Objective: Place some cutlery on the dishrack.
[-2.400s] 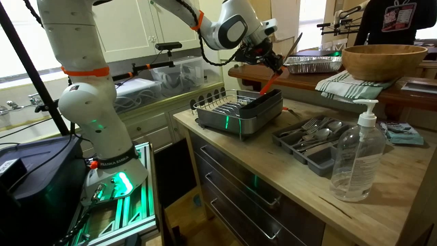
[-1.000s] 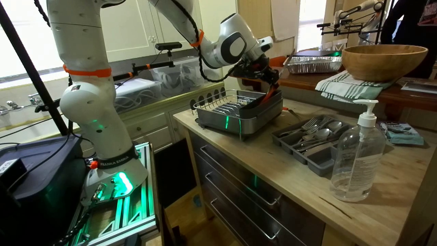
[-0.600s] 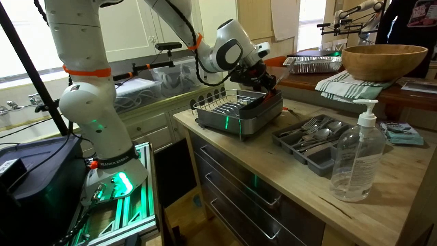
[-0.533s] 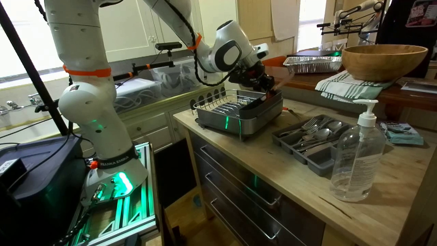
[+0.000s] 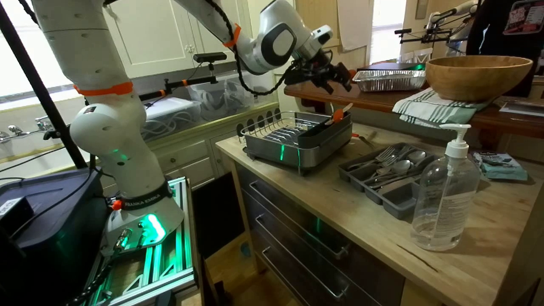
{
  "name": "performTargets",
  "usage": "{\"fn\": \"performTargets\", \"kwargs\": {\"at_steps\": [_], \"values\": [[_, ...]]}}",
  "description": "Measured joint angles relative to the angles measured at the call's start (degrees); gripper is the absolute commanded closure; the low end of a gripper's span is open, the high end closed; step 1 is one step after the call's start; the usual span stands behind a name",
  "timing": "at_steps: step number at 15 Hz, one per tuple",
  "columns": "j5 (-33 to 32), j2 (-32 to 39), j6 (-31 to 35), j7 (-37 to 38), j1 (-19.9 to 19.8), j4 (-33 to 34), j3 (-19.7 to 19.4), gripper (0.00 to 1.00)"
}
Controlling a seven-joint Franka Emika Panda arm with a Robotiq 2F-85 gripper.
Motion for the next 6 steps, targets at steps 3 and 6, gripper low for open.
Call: {"fn": "performTargets", "kwargs": {"at_steps": [3, 6], "values": [[-4.93, -6.26, -4.76, 2.51, -1.01, 0.69, -0.70, 0.00], [1.48, -8.91, -8.89, -2.50, 2.35, 0.80, -1.15, 0.00]]}}
